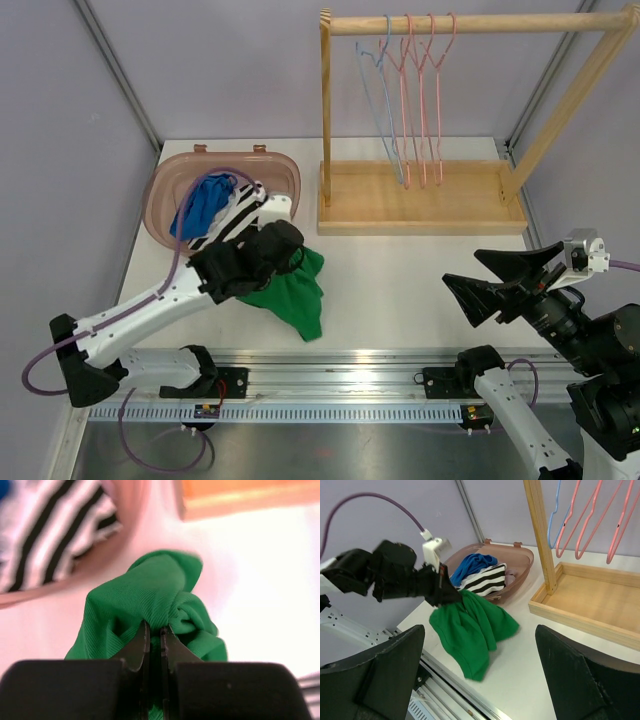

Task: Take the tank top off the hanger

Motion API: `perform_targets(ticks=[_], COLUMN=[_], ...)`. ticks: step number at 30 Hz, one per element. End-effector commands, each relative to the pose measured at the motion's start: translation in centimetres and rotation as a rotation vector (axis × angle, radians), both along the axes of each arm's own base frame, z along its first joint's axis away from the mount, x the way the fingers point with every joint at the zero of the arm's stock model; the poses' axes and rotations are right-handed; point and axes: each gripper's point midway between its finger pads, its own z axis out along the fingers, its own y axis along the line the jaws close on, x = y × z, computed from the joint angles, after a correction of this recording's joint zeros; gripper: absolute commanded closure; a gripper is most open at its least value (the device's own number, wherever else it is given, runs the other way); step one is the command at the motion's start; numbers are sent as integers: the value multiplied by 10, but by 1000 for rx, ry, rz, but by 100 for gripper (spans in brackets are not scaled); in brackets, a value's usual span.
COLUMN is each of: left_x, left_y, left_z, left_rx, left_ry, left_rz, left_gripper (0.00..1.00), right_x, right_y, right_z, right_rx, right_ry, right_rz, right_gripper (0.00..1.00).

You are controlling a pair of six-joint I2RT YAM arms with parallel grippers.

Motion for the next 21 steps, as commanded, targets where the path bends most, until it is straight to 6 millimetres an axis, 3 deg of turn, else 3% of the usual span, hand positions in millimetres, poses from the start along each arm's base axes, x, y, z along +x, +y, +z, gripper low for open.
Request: perform_targets(ticks=[1, 3, 6, 8, 9, 10, 11, 13, 14, 15, 17, 19, 21], left_x=[15, 25, 39, 51, 54, 60, 70, 83, 96, 107, 133, 151, 177], left_y=[45, 62, 88, 108, 116, 124, 146, 159, 175, 171, 183, 178, 174], left_z=[59, 89, 117, 160, 160, 178, 184, 192, 199, 200, 202, 200, 187], left_rx=[25, 5, 26, -6, -7, -14, -12, -22, -34, -71, -91, -120, -123], left_ry=[-105, -139, -174, -241, -240, -270, -281, -286, -295, -286, -274, -252, -205], left_rz=[101, 157, 224, 269, 299, 317, 391, 421, 466, 433, 460, 419, 394], left_gripper=[100, 100, 100, 100, 100, 100, 100, 100, 100, 100, 100, 100, 100], right_x=[-5, -2, 2, 4, 5, 6, 7, 9, 11, 12, 18, 21, 26], right_y=[1, 2, 2, 3, 3, 4, 5, 6, 7, 8, 10, 12, 14], right_z=[11, 9, 6, 3, 3, 3, 2, 3, 2, 2, -1, -3, -7], right_rx=[2, 2, 7, 4, 3, 3, 4, 6, 7, 6, 3, -1, -4], right_ry=[-50, -46, -44, -35, -36, -35, -30, -37, -37, -40, -21, -9, -1], right_rz=[13, 15, 11, 14, 14, 15, 17, 25, 28, 31, 33, 39, 43], right_gripper=[1, 1, 0, 1, 1, 1, 1, 1, 0, 0, 0, 0, 0])
